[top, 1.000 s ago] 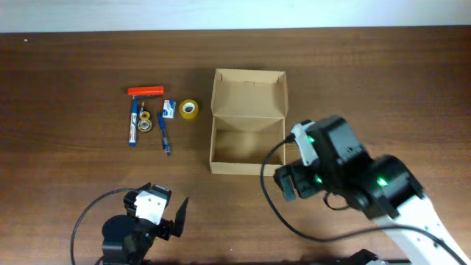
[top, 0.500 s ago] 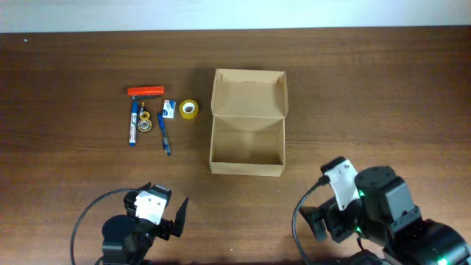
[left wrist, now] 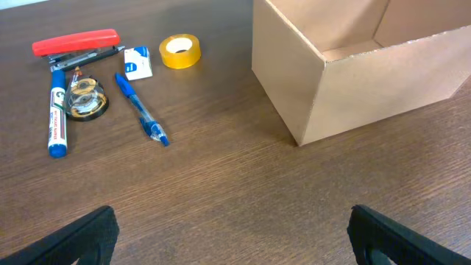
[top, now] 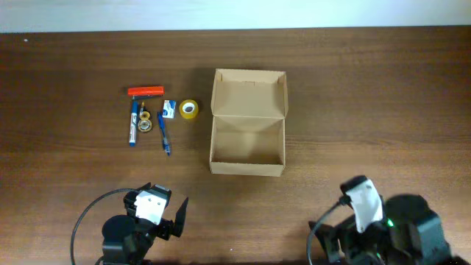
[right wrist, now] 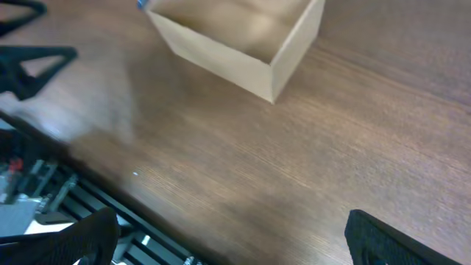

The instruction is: Pack container

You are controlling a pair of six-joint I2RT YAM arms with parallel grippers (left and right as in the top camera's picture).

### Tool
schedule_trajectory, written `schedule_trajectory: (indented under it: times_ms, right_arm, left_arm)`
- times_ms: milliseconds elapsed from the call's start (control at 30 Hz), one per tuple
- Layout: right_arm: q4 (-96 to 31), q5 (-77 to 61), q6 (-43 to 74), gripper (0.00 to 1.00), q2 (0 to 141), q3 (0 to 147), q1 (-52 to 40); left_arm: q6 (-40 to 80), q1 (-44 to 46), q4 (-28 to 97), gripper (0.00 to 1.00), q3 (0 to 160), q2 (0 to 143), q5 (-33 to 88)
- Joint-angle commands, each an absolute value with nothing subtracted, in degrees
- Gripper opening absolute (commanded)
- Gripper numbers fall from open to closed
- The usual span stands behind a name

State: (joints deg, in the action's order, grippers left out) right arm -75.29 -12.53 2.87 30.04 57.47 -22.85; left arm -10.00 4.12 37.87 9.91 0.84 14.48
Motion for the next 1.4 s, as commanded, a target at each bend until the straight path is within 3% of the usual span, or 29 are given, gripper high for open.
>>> schedule_trajectory:
  times_ms: [0,167,1367]
  right_arm:
    - [-75.7,-14.8,5.3,0.99,24.8,56.4,-22.4]
    - [-76.4,-14.4,8.3,0.99,18.8,55.6,-22.4]
    - [-77.7,-14.4,8.2,0.99,18.7,55.7,-22.4]
  left_arm:
    - [-9.5,4.4,37.8,0.99,9.6,0.3,14.1]
    - [-9.5,4.4,37.8,0.99,9.6,0.3,14.1]
    - [-9.5,4.4,37.8,0.99,9.6,0.3,14.1]
